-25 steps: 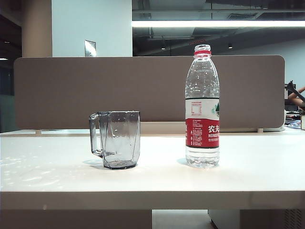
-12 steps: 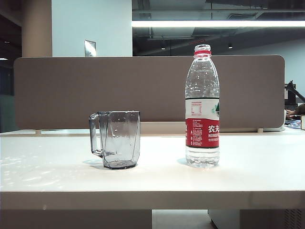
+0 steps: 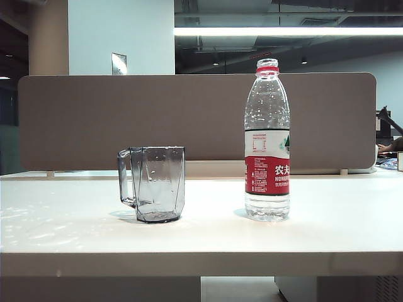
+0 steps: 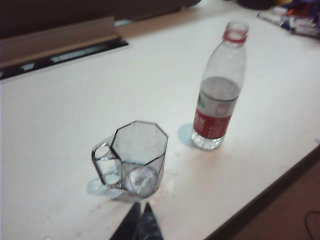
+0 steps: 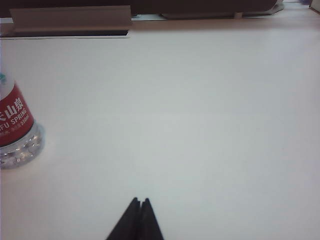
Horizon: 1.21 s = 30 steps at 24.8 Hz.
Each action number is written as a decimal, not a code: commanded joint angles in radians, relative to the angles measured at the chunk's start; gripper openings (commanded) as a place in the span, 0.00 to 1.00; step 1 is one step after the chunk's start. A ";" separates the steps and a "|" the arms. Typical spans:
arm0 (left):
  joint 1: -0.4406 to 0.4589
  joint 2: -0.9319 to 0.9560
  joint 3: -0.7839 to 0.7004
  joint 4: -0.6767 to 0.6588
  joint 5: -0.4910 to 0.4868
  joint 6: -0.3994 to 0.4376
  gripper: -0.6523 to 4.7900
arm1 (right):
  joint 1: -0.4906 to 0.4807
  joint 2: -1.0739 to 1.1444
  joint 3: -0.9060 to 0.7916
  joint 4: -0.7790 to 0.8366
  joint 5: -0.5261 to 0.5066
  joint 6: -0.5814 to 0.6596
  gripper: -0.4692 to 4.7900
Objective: Pick up the mineral water bottle on the table and pour water into the mug until it's half full.
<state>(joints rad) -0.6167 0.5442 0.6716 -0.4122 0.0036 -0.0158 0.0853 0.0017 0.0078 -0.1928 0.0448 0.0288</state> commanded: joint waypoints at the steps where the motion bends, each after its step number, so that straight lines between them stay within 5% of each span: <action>1: 0.000 0.008 0.004 0.016 0.000 0.002 0.12 | 0.001 0.000 -0.007 0.013 0.002 -0.003 0.09; 23: 0.003 0.044 0.003 0.017 0.000 0.001 0.12 | 0.001 0.000 -0.007 0.015 -0.003 0.005 0.09; 26: 0.039 0.076 0.004 0.017 0.000 0.001 0.12 | 0.001 0.000 -0.007 0.025 -0.072 0.157 0.09; 30: 0.075 0.082 0.004 0.016 -0.002 0.001 0.12 | 0.002 0.000 0.032 0.072 -0.162 0.182 0.09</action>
<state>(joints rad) -0.5465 0.6270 0.6712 -0.4068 -0.0002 -0.0158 0.0853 0.0017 0.0116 -0.1604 -0.0868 0.1963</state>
